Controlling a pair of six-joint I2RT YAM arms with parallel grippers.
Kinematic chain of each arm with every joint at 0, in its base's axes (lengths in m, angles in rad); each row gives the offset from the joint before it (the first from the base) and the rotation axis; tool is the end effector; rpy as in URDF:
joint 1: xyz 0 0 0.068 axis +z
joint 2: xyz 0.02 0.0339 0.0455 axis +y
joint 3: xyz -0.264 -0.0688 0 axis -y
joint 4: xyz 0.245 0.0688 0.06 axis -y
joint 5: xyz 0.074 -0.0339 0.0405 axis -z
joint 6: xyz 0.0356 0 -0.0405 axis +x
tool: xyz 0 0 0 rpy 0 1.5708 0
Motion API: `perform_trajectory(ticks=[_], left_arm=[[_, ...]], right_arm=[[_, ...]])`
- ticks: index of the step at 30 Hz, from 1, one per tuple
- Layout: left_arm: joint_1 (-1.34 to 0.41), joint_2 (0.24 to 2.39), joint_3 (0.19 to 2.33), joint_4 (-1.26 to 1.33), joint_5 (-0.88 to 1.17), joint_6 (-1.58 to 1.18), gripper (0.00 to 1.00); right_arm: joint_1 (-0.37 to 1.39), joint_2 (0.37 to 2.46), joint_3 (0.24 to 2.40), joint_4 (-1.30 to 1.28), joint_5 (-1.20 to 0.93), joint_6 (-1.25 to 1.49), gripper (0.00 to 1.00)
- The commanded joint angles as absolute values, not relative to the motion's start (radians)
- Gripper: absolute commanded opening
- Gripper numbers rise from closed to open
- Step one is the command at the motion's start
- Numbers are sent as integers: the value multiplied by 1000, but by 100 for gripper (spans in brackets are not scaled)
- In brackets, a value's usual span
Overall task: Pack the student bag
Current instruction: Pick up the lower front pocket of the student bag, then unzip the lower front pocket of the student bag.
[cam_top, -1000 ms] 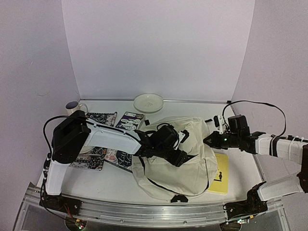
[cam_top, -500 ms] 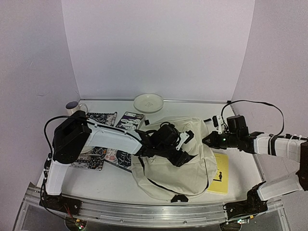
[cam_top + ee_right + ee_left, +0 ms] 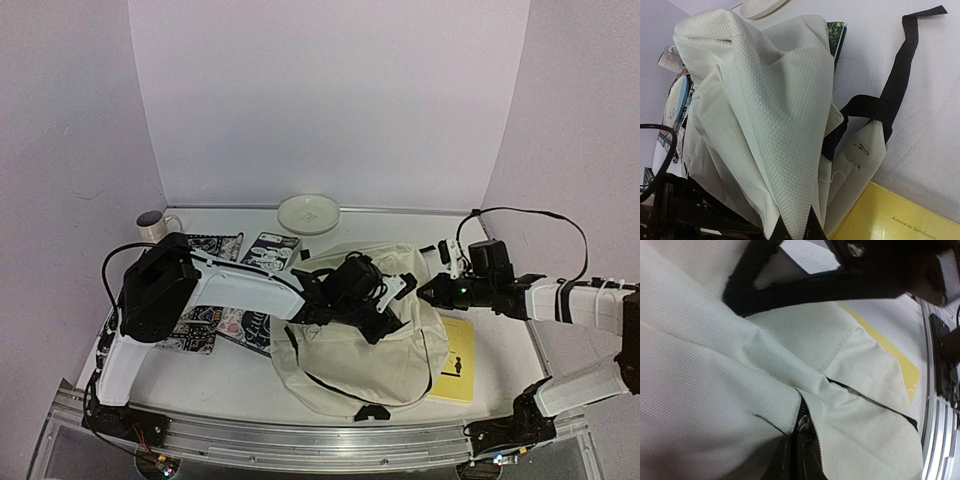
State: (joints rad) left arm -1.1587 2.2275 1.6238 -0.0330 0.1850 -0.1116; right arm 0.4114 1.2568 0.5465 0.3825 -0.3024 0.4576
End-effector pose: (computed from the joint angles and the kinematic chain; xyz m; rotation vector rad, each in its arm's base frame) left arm 0.1961 -0.4649 0.1681 1.2680 1.9770 -0.8771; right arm 0.2392 0.1159 0.2156 -0.1693 1.9735 0.8658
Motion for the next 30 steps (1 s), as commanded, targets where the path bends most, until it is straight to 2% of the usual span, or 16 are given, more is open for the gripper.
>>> perform_trajectory(ticks=[1,30], left_arm=[[-1167,2205,1631,-6,208,-100,0],[-1142,1916,1353,-156,-104,-123,0]], right_arm=[[425,1253,565,430,-324,458,0],[404,1224,600,345,-123,419,0]])
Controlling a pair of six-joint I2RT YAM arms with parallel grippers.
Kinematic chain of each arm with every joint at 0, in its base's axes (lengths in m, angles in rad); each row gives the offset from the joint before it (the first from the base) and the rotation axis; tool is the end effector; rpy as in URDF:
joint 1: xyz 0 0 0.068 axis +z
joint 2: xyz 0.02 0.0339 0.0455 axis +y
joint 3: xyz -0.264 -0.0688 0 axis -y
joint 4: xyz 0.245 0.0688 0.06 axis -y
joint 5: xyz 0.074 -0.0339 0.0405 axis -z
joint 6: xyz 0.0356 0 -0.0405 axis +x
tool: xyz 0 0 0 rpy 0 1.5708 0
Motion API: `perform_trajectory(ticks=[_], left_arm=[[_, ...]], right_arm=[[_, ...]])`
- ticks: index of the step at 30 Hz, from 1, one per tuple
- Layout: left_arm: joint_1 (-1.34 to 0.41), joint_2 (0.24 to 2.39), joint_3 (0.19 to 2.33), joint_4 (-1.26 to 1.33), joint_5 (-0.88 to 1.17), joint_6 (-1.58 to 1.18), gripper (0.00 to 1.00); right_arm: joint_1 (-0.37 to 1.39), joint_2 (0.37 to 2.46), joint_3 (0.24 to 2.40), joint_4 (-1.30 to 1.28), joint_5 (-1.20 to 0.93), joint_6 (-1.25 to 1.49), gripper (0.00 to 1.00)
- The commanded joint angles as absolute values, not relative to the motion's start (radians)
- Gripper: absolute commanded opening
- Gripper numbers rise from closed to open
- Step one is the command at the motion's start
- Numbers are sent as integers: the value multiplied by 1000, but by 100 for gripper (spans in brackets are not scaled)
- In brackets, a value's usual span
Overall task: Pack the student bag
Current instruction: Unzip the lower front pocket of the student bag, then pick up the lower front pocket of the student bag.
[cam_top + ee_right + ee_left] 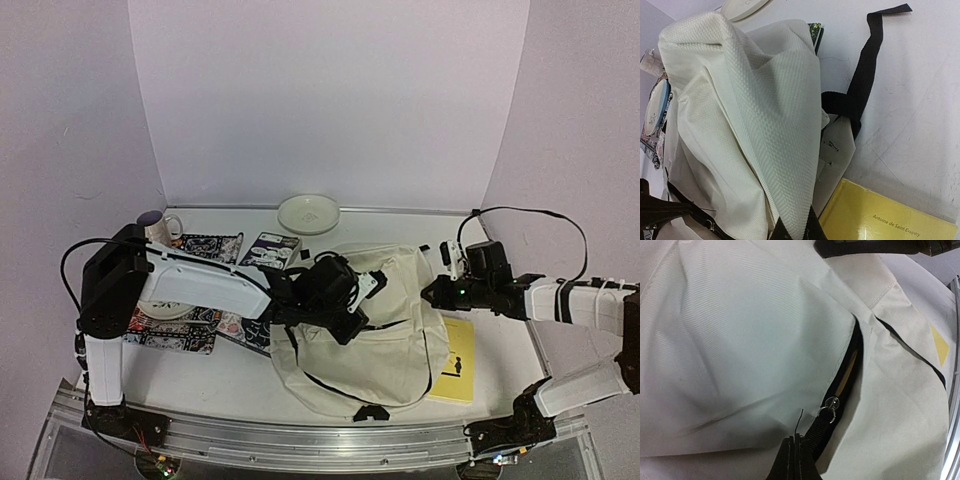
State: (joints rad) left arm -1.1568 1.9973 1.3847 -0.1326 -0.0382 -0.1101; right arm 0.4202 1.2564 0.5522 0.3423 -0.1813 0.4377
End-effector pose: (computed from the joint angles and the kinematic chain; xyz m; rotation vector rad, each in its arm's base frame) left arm 0.1801 -0.4066 0.1878 1.1777 2.0811 -0.5831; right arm 0.2401 0.1143 0.2131 -0.1078 1.9969 0.7384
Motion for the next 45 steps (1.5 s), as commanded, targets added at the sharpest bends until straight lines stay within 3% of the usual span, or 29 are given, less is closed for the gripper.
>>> perform_trajectory(ticks=[1,15,27,28,32,36,40,45], left_arm=[[-1140,1908,1342,-157,-110,-125,0],[-1061,1717,1178,-186,-220,-126,0],[-1009,1701,1086,-96,-151,-243,0],[-1009,1711,1096,-69,-134,-263,2],[-1009,1766,1192,-32,-131,-365,28],[-987,1816,1287,-28,-144,-511,60],[-974,1878,1359,-12,-122,-601,69],[-970,1972,1444,-18,-96,-651,72]], right_arm=[[400,1224,601,342,-123,419,0],[258,1207,686,276,-129,391,0],[221,1270,732,217,-133,359,0],[221,1273,729,217,-151,353,0],[222,1276,717,225,-197,329,0],[222,1263,701,241,-231,314,0],[224,1254,694,248,-252,302,0],[224,1236,684,261,-268,296,0]])
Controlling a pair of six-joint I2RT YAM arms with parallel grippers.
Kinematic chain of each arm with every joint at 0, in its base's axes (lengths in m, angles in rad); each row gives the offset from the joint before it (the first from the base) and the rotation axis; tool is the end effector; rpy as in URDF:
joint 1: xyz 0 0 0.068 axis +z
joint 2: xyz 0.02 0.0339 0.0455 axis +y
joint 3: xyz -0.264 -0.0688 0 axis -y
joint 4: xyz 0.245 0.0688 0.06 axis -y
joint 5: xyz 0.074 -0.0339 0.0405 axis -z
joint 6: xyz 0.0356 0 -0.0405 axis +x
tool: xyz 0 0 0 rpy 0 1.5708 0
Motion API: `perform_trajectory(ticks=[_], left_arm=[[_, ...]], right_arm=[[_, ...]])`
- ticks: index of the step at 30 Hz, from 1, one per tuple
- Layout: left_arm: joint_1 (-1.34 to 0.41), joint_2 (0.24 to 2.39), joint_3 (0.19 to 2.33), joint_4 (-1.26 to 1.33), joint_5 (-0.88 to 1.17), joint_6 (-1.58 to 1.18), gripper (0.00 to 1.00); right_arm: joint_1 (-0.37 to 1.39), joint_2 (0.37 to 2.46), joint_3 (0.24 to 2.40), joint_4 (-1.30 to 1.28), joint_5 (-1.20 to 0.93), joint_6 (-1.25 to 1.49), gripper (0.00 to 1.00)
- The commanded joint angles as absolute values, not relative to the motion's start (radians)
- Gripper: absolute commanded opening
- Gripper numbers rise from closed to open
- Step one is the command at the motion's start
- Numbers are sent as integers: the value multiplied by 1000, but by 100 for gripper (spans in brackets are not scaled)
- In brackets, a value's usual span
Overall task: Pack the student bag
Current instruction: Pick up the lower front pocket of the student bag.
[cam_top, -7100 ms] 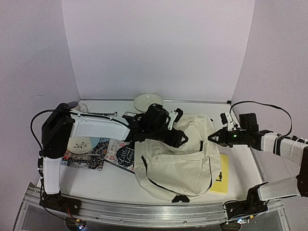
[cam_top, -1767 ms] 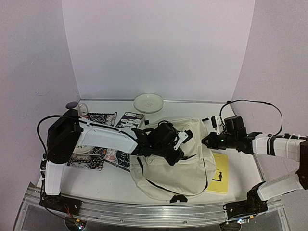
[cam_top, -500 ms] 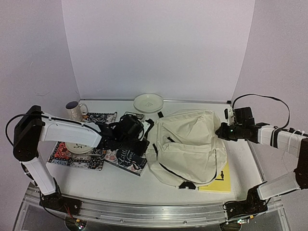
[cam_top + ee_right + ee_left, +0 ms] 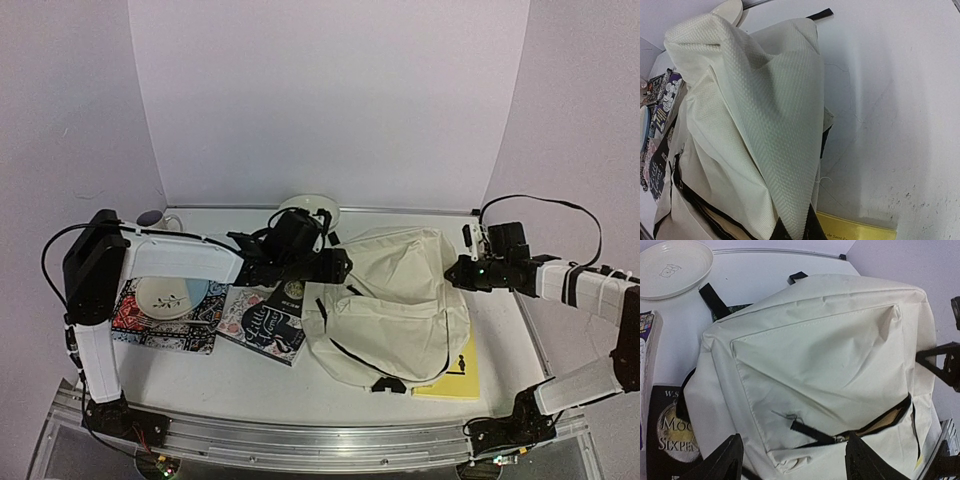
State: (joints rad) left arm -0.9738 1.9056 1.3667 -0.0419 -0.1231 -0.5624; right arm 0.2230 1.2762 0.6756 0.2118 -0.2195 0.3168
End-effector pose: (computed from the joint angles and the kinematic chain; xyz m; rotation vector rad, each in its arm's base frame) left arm 0.2505 -0.3608 0.2286 0.3853 2.2122 -0.7422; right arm 0.2714 0.0695 0.2359 -0.0536 1.9926 0.5668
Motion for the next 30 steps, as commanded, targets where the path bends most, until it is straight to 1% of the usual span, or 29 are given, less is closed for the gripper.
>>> perform_trajectory(ticks=[1,8,11,17,23,28,30], left_arm=[[-966,1987,1456,-21,-88,-667,72],[-959,2081,1522,-36,-28,-724,70],[-959,2115,1543,-34,21,-739,65],[-959,2160,1568,-14,118,-763,53],[-959,2181,1573,-4,149,-776,43],[-959,2196,1577,29,150,-779,27],[-959,2197,1577,33,152,-778,16]], right_arm=[[225,1233,683,261,-272,296,0],[234,1219,667,271,-277,297,0],[240,1217,661,276,-280,299,0],[257,1211,656,284,-278,303,0],[277,1216,654,291,-275,308,0],[302,1220,654,293,-261,309,0],[307,1221,652,293,-256,311,0]])
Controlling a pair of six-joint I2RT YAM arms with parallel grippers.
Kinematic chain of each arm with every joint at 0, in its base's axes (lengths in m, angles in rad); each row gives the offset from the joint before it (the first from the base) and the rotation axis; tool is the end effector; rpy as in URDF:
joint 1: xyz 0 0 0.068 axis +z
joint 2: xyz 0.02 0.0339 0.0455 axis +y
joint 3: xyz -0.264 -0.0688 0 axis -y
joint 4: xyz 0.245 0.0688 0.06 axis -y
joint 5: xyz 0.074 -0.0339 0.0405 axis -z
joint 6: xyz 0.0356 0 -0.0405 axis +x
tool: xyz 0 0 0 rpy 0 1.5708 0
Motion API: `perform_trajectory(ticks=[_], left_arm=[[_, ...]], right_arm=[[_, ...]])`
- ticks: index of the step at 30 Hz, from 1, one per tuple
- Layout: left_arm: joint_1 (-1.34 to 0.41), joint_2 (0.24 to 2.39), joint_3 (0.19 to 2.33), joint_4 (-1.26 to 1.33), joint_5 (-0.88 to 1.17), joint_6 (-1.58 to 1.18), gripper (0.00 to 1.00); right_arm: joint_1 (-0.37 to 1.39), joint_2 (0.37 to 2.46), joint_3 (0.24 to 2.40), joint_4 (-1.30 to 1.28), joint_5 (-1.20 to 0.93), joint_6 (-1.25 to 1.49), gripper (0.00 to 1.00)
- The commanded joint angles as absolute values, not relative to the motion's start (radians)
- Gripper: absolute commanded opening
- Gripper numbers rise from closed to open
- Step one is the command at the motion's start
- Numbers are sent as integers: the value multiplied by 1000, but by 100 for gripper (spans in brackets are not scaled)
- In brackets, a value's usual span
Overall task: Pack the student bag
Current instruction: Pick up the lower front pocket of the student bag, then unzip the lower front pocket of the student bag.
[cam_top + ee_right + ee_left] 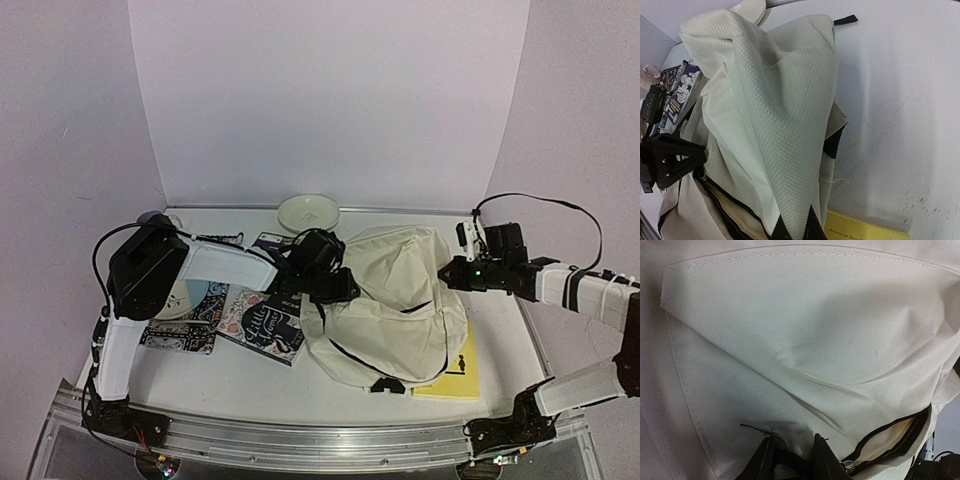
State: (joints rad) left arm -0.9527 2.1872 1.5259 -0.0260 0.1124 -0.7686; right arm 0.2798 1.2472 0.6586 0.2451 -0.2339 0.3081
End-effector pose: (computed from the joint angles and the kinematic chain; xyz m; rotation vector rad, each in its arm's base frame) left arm 0.2792 -0.3995 0.1564 0.2925 2.4540 -0.9765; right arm 0.2624 0.0840 0.2411 -0.1336 1.9490 0.6163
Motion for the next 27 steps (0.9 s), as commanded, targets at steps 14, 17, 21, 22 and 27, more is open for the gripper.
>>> perform_trajectory(ticks=[14,17,21,22,27], left_arm=[[-941,1968,1365,23,-31,-709,0],[-927,1920,1305,7,-70,-703,0],[-908,1869,1241,-34,-133,-686,0],[-903,1859,1227,-41,-147,-681,0],[-885,1834,1171,-68,-217,-664,0]], right_arm=[[297,1204,683,216,-40,315,0],[284,1206,693,199,-9,323,0],[253,1215,700,180,0,340,0],[245,1217,700,177,0,344,0],[213,1234,699,170,-7,352,0]])
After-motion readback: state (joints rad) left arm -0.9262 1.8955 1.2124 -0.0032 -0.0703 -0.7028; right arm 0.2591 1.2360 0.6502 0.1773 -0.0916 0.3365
